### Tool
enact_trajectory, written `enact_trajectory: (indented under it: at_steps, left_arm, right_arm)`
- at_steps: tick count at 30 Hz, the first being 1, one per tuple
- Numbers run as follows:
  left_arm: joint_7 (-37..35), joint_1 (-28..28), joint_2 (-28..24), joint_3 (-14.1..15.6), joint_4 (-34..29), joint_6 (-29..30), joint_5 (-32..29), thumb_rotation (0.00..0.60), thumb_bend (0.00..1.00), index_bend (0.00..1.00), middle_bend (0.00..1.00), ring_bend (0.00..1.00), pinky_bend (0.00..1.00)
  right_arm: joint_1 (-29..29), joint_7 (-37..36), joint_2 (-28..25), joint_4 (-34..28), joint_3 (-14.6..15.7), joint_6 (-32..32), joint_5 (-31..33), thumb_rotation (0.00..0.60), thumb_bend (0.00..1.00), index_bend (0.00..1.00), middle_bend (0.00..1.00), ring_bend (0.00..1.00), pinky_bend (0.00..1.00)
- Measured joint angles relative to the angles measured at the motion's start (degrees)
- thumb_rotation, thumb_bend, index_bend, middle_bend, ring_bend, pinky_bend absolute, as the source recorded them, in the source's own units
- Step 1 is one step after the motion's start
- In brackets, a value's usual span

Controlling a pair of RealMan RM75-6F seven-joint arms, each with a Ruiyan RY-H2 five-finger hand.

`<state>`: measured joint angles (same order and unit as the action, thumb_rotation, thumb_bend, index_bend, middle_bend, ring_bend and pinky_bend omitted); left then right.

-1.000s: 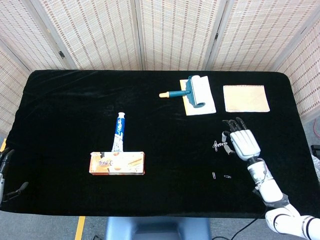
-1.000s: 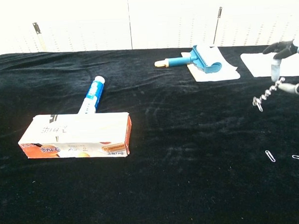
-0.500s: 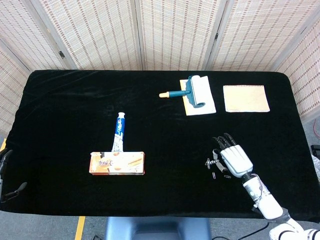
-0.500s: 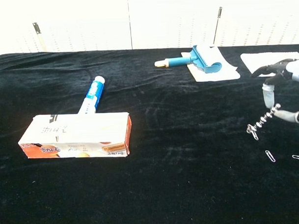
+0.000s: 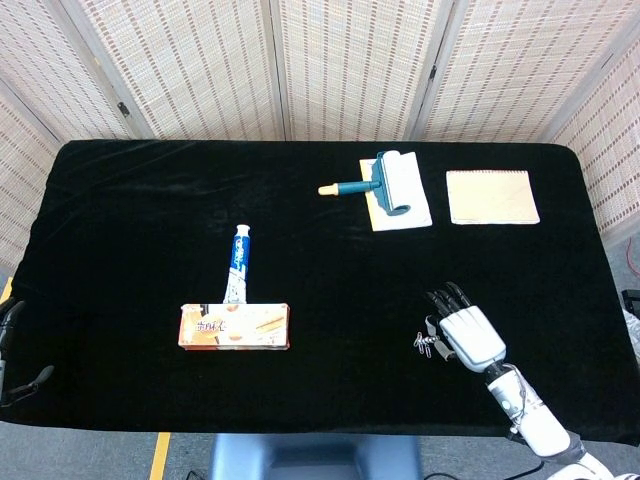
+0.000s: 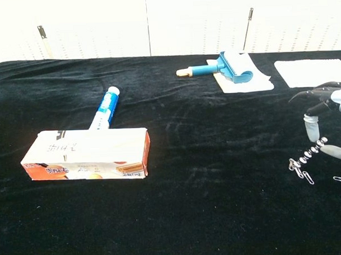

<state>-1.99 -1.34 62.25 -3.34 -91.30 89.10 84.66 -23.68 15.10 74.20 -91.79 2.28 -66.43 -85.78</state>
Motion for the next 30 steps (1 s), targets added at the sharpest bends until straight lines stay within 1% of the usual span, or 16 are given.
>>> enact_trajectory:
  at_steps: [26,30]
  left_arm:
    - [1.03,-0.07,0.43,-0.10,0.11,-0.18,-0.27,0.600,0.25,0.00,0.07,0.05,0.04]
    - [0.89,-0.07,0.39,-0.10,0.16,-0.21,-0.27,0.600,0.25,0.00,0.07,0.05,0.04]
  right_arm:
    - [2.04,1.33,0.18,0.81,0.85,-0.68,-2.08,0.600,0.59,0.90,0.15,0.13,0.00]
    - [2.09,1.37,0.31,0.93,0.52,-0.70,-2.02,0.600,0.59,0.90,0.15,0.13,0.00]
